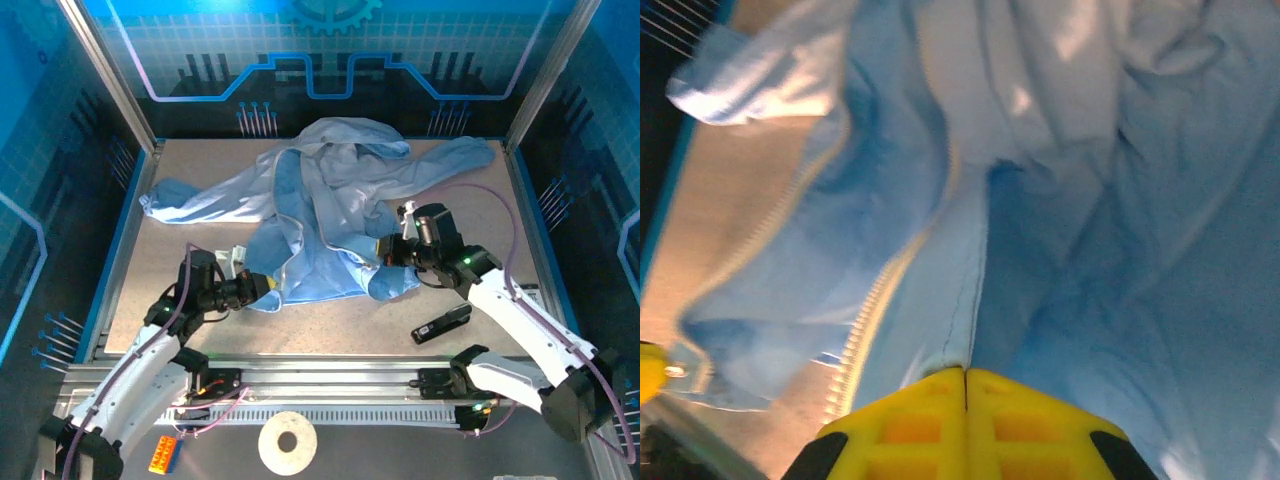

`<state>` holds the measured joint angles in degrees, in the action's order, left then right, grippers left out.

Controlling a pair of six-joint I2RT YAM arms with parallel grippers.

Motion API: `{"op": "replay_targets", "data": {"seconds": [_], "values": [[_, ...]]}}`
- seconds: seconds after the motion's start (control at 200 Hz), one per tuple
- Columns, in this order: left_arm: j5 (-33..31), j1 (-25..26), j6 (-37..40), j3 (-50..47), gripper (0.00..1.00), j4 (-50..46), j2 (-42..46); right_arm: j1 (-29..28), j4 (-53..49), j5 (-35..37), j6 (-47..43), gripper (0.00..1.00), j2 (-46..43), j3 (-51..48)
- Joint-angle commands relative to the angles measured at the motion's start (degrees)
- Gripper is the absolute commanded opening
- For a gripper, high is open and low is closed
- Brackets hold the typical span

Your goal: Zip up the jacket

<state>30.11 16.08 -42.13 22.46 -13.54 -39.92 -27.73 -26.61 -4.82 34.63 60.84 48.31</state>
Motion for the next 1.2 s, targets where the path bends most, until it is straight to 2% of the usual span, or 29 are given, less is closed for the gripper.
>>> {"op": "replay_targets", "data": {"seconds": [0.0, 0.055, 0.12, 0.2, 0.255, 0.355, 0.49, 0.615, 0.83, 1.001, 1.051, 1.191], "values": [[-0.9, 0.7, -1.2, 0.9, 0.00, 3.6, -1.7, 1.1, -8.5, 1.0, -1.9, 0.01, 4.2, -4.1], [-0.8, 1.2, -1.2, 1.0, 0.00, 4.3, -2.6, 0.7, -8.0, -2.7, -1.5, 0.08, 5.4, -5.9], [-0.9, 1.7, -0.9, 1.0, 0.00, 5.1, -3.8, -0.3, -4.9, -7.1, -1.2, 0.21, 4.0, -8.5], [-0.7, 2.3, -0.5, 1.2, 0.00, 6.6, -6.4, -1.5, -4.6, -6.5, 0.1, 0.39, -0.2, -10.6], [-0.3, 3.0, -0.2, 1.7, 0.00, 8.0, -8.8, -1.7, -5.4, -4.9, 1.2, 0.44, -3.8, -11.7], [-0.1, 4.7, -0.1, 3.1, 0.00, 10.1, -13.3, -1.8, -4.9, -4.8, 3.4, 0.47, -9.9, -14.5], [-1.7, 7.2, -0.2, 4.8, 0.00, 11.8, -16.5, -3.6, -2.0, -6.5, 6.2, 0.49, -14.4, -18.0], [-2.6, 7.7, 0.1, 5.3, 0.00, 12.2, -18.2, -10.1, 4.5, -5.0, 8.8, 0.53, -12.2, -19.9], [-4.6, 7.8, -0.1, 4.2, 0.00, 11.6, -17.9, -20.8, 15.0, -1.8, 9.6, 0.56, 5.4, -14.4], [-5.8, 7.9, -0.2, 3.2, 0.00, 10.4, -16.1, -26.9, 12.9, 0.8, 8.1, 0.56, 18.8, -3.6], [-6.2, 7.9, -0.2, 2.8, 0.00, 10.0, -15.5, -28.2, 11.5, 1.7, 8.0, 0.54, 21.7, -0.9], [-7.1, 7.9, -0.1, 1.7, 0.00, 8.7, -13.2, -31.0, 6.9, 4.1, 7.7, 0.29, 27.9, 5.7]]}}
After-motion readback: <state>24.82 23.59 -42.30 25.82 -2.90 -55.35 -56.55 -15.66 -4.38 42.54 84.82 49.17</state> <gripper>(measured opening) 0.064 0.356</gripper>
